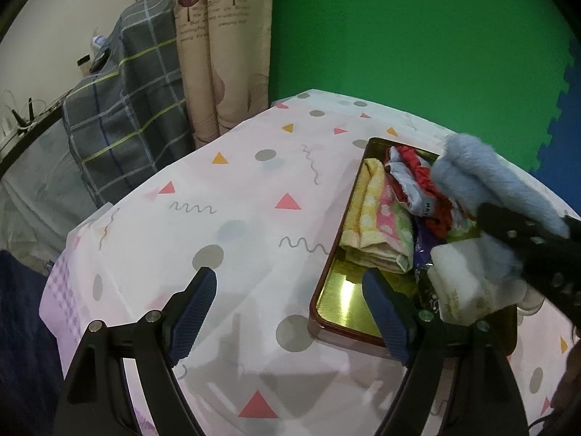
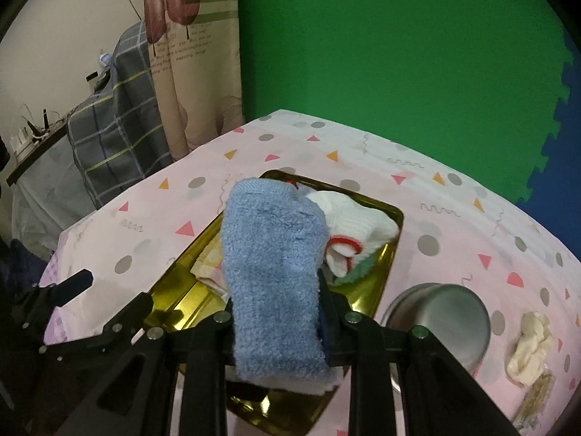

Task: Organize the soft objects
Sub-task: 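Carry the blue fuzzy sock into the tin tray and release it with the right gripper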

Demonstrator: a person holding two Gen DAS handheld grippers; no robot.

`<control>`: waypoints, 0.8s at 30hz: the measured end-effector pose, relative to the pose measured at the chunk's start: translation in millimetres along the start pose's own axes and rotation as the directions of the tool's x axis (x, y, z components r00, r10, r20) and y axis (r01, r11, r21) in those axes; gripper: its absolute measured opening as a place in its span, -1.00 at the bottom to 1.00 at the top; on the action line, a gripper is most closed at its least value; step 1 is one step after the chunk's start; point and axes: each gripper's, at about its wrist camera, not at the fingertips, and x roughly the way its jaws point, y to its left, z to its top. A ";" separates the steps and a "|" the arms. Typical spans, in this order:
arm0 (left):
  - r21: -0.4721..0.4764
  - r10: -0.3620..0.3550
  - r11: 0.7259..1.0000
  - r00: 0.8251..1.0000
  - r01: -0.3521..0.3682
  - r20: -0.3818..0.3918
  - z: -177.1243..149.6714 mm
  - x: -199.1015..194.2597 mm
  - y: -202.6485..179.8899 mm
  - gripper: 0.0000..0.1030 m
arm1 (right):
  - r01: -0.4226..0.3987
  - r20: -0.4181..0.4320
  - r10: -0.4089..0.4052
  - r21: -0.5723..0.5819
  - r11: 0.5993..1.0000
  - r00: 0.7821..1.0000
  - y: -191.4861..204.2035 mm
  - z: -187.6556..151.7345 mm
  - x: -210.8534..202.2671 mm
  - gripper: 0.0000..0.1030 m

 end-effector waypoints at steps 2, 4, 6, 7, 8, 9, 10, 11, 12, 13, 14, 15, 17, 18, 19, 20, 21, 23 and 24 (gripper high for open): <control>0.005 -0.008 1.000 1.000 0.008 0.009 -0.5 -2.2 -1.0 0.55 | 0.003 -0.004 -0.003 -0.008 1.000 1.000 1.9 -0.7 4.3 -0.47; 0.006 -0.014 1.000 1.000 0.014 0.017 -0.5 -4.0 -2.4 0.55 | 0.008 -0.004 -0.008 -0.007 1.000 1.000 1.4 -1.9 5.5 -0.47; 0.005 -0.021 1.000 1.000 0.021 0.022 -0.2 -5.8 -2.6 0.55 | 0.011 -0.008 -0.011 -0.004 1.000 1.000 1.5 -2.8 7.1 -0.45; 0.001 -0.022 1.000 0.999 0.022 0.026 -0.2 -6.6 -2.3 0.55 | 0.009 -0.012 -0.010 -0.003 1.000 1.000 1.6 -2.9 7.9 -0.44; -0.003 -0.025 1.000 0.999 0.025 0.029 0.3 -7.2 -2.0 0.55 | 0.010 -0.014 -0.010 -0.003 1.000 1.000 1.6 -2.5 8.4 -0.36; -0.007 -0.029 1.000 0.999 0.030 0.032 0.6 -7.9 -1.4 0.55 | 0.008 -0.015 -0.008 -0.002 1.000 1.000 1.7 -2.9 8.0 -0.32; -0.011 -0.031 0.999 0.999 0.032 0.033 0.9 -8.3 -0.9 0.55 | 0.004 -0.017 -0.004 0.000 1.000 1.000 1.8 -3.1 7.3 -0.21; -0.014 -0.034 0.999 0.999 0.034 0.034 1.3 -8.7 -0.7 0.56 | -0.006 -0.017 0.006 0.000 1.000 1.000 1.9 -3.7 5.8 -0.07; -0.016 -0.039 0.999 0.999 0.040 0.033 1.6 -8.8 -0.6 0.56 | -0.011 -0.014 0.010 -0.002 1.000 1.000 1.8 -4.2 3.7 -0.01; -0.017 -0.042 0.999 0.999 0.043 0.033 1.7 -9.2 -0.5 0.56 | -0.007 -0.002 0.007 -0.010 1.000 1.000 2.6 -4.7 -0.8 0.07; -0.017 -0.044 0.999 0.998 0.045 0.036 1.7 -9.9 -0.8 0.56 | -0.002 0.008 0.002 -0.017 1.000 1.000 3.2 -5.3 -4.8 0.09; -0.014 -0.045 0.999 0.998 0.046 0.037 1.7 -10.4 -1.5 0.56 | 0.003 0.017 -0.002 -0.021 1.000 1.000 3.2 -6.3 -9.7 0.12; -0.005 -0.047 0.999 0.998 0.047 0.039 1.4 -11.1 -3.5 0.57 | 0.004 0.028 -0.004 -0.020 1.000 1.000 0.9 -8.6 -18.7 0.20; 0.001 -0.047 0.999 0.998 0.047 0.039 1.1 -11.0 -4.6 0.57 | 0.006 0.033 -0.005 -0.016 1.000 0.999 -0.7 -9.9 -23.9 0.20; 0.007 -0.046 0.999 0.998 0.046 0.038 0.8 -11.0 -6.0 0.57 | 0.015 0.038 -0.014 -0.012 1.000 0.999 -3.2 -11.9 -30.5 0.21; 0.010 -0.047 0.999 0.998 0.047 0.037 0.6 -10.9 -6.6 0.57 | 0.023 0.043 -0.023 -0.009 1.000 0.999 -5.2 -13.5 -35.4 0.21; 0.015 -0.050 0.999 0.998 0.050 0.035 0.3 -10.9 -7.5 0.57 | 0.034 0.052 -0.033 -0.006 0.999 0.998 -8.3 -16.4 -42.5 0.21; 0.017 -0.050 0.999 0.998 0.049 0.037 -0.3 -11.9 -8.5 0.57 | 0.057 0.067 -0.057 0.004 0.998 0.996 -16.0 -23.5 -55.9 0.21; 0.019 -0.051 0.999 0.998 0.051 0.039 -0.6 -12.3 -8.8 0.57 | 0.070 0.073 -0.071 0.018 0.997 0.995 -21.8 -28.2 -62.6 0.21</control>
